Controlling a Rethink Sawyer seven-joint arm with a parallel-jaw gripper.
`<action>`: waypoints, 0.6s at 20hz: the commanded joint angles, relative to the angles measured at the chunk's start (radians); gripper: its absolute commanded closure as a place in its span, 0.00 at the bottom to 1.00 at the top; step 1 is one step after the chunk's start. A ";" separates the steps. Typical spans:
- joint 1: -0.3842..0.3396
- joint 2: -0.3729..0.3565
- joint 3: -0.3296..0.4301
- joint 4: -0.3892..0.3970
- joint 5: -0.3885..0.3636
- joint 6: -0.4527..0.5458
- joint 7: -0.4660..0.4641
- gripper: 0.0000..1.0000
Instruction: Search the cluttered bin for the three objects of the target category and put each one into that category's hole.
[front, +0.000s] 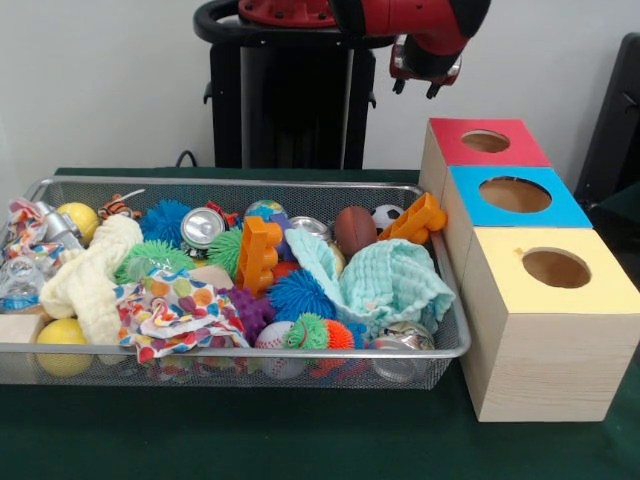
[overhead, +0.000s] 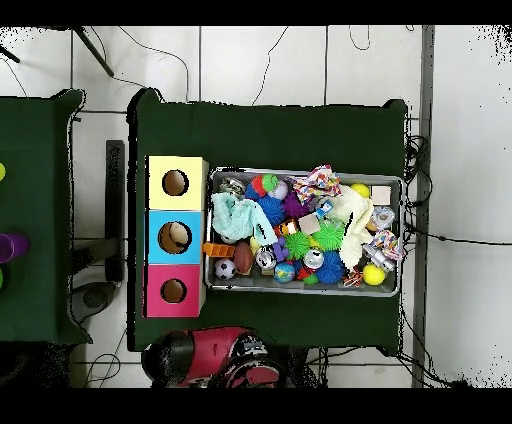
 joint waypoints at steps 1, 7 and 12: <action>-0.039 0.001 0.091 -0.161 0.042 0.039 0.054 0.00; 0.021 0.041 0.030 -0.209 -0.041 -0.205 0.091 0.00; 0.113 0.007 -0.066 -0.213 -0.114 -0.517 0.162 0.00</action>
